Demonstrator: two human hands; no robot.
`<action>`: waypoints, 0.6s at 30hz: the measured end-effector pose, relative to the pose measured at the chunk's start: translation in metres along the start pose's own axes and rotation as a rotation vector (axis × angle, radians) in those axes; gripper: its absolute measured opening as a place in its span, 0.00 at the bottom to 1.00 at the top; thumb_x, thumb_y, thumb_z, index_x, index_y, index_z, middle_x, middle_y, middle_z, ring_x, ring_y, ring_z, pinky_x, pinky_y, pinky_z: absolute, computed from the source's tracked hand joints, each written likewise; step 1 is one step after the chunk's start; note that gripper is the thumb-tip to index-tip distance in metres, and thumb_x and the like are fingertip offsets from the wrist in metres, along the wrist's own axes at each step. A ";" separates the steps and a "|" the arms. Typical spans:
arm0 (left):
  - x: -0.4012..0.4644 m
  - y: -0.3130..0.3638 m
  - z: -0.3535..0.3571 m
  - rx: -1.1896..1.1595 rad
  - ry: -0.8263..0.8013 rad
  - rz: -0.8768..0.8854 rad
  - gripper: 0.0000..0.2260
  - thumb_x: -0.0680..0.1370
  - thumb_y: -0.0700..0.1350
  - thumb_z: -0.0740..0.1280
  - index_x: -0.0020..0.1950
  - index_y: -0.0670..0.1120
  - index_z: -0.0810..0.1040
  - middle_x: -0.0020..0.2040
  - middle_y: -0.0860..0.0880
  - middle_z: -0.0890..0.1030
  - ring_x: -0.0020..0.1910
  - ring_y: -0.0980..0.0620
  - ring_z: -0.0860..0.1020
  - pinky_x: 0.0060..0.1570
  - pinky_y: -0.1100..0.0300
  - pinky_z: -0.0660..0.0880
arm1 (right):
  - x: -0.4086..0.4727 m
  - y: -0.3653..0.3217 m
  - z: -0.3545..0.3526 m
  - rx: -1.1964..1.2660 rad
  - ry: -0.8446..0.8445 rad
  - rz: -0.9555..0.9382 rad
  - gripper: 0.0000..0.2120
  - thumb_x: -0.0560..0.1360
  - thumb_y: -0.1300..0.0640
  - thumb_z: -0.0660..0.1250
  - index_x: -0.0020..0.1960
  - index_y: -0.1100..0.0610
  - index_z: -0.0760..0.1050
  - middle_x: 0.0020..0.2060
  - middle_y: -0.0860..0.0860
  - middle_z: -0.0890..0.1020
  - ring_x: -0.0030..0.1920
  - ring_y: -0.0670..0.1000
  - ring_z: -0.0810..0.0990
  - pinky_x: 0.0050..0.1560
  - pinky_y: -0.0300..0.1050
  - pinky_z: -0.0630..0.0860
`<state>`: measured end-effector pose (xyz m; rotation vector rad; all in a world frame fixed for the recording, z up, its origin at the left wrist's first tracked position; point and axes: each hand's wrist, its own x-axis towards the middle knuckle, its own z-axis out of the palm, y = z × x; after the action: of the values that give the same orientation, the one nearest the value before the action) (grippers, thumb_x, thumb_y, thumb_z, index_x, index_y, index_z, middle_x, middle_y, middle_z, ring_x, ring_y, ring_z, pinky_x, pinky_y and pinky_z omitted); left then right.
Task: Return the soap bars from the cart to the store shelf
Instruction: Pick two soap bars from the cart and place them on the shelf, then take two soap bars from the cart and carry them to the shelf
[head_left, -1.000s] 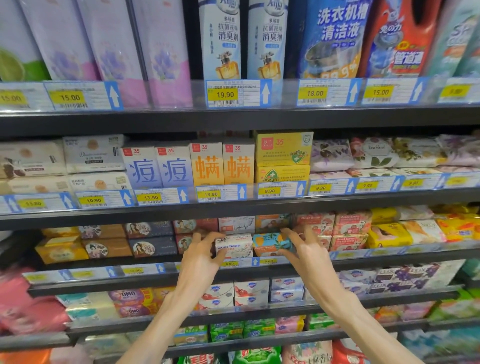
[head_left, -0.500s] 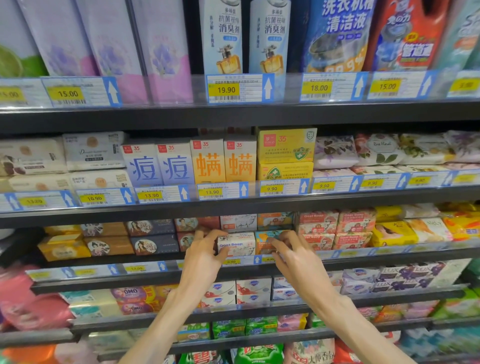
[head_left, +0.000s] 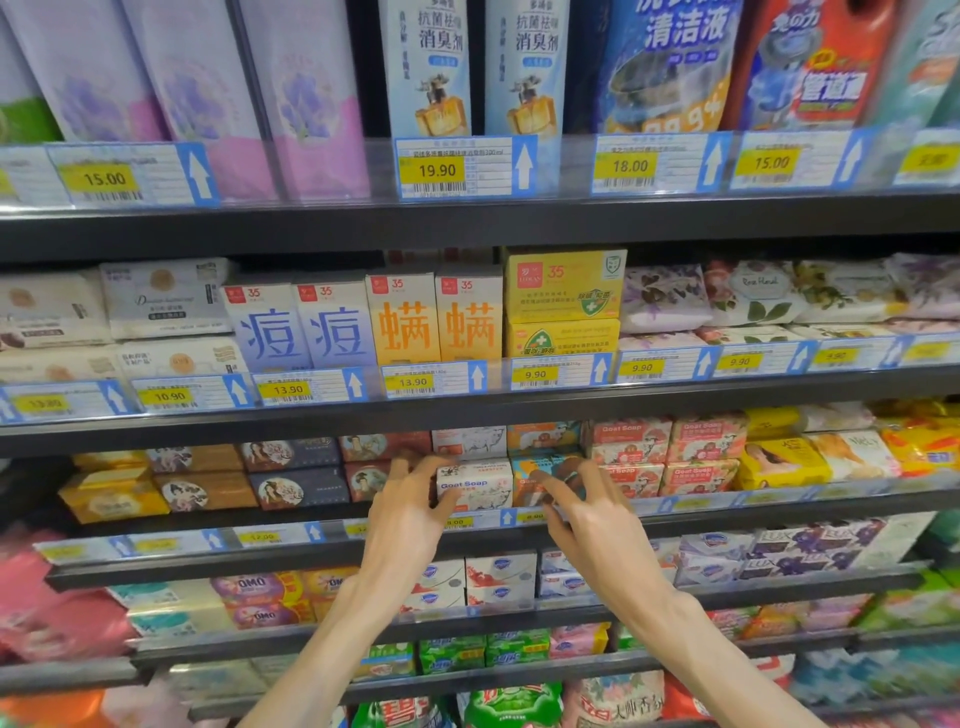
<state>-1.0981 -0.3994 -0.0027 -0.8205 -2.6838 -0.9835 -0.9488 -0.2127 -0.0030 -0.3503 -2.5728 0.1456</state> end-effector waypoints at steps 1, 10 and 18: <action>-0.001 0.001 -0.001 0.021 0.003 0.006 0.16 0.78 0.55 0.68 0.66 0.57 0.74 0.57 0.50 0.74 0.41 0.52 0.82 0.43 0.54 0.82 | 0.000 0.000 0.001 0.002 -0.003 0.003 0.17 0.78 0.53 0.66 0.67 0.48 0.74 0.54 0.51 0.72 0.51 0.53 0.76 0.40 0.48 0.83; -0.041 0.003 -0.030 0.256 0.125 0.158 0.16 0.79 0.57 0.65 0.64 0.53 0.75 0.60 0.51 0.75 0.60 0.49 0.74 0.54 0.53 0.77 | 0.013 -0.021 -0.004 0.075 0.035 -0.212 0.13 0.76 0.54 0.67 0.60 0.52 0.78 0.55 0.51 0.78 0.55 0.55 0.75 0.46 0.49 0.79; -0.158 -0.036 -0.092 0.428 0.219 -0.138 0.20 0.78 0.56 0.66 0.69 0.54 0.73 0.65 0.53 0.73 0.65 0.49 0.71 0.62 0.51 0.72 | 0.016 -0.108 0.019 0.243 -0.181 -0.690 0.18 0.78 0.50 0.67 0.66 0.52 0.75 0.59 0.49 0.79 0.59 0.53 0.78 0.53 0.50 0.79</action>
<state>-0.9886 -0.5509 -0.0042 -0.4204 -2.6378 -0.4563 -0.9959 -0.3130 0.0073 0.6627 -2.6516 0.2366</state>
